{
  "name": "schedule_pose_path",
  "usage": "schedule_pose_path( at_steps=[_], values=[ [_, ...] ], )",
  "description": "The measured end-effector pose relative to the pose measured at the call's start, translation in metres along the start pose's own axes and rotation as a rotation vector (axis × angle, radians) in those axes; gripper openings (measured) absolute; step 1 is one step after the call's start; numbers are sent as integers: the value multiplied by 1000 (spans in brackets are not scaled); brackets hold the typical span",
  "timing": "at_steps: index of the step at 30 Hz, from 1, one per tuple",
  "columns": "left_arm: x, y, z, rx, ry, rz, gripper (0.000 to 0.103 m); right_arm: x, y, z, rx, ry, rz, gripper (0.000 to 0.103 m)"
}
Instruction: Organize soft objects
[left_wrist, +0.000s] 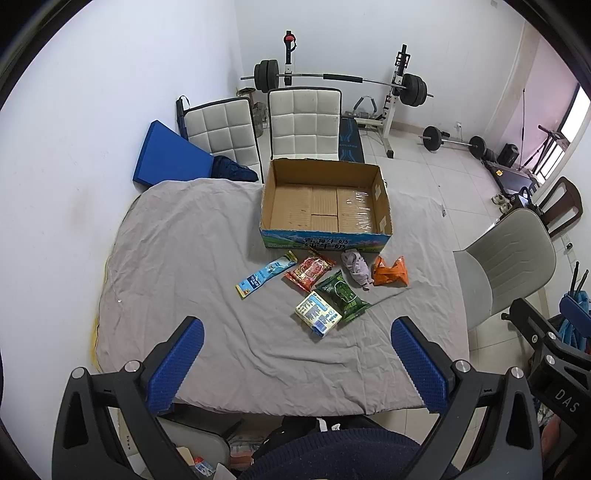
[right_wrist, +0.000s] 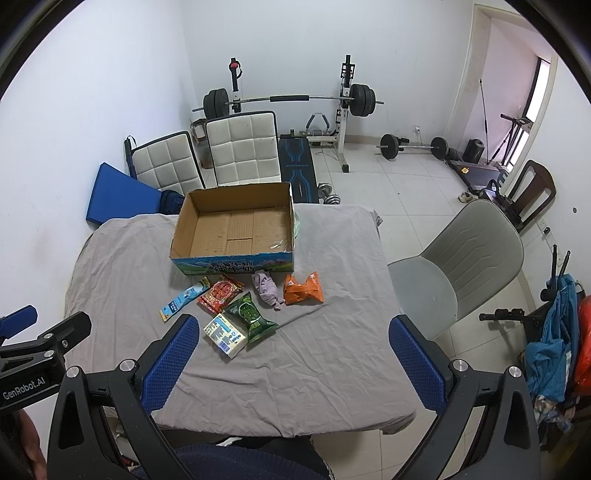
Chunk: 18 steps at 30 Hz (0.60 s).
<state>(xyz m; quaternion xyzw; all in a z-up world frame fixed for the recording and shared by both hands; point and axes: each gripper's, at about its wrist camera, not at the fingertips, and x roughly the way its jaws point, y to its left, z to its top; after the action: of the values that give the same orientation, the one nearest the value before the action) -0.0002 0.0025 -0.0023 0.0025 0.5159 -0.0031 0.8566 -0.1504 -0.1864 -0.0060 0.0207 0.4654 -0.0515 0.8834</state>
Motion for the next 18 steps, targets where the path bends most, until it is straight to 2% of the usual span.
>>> schedule_pose_path(
  at_steps=[18],
  values=[
    [0, 0, -1, 0, -1, -2, 103, 1, 0, -1, -1, -2, 0, 103]
  ],
)
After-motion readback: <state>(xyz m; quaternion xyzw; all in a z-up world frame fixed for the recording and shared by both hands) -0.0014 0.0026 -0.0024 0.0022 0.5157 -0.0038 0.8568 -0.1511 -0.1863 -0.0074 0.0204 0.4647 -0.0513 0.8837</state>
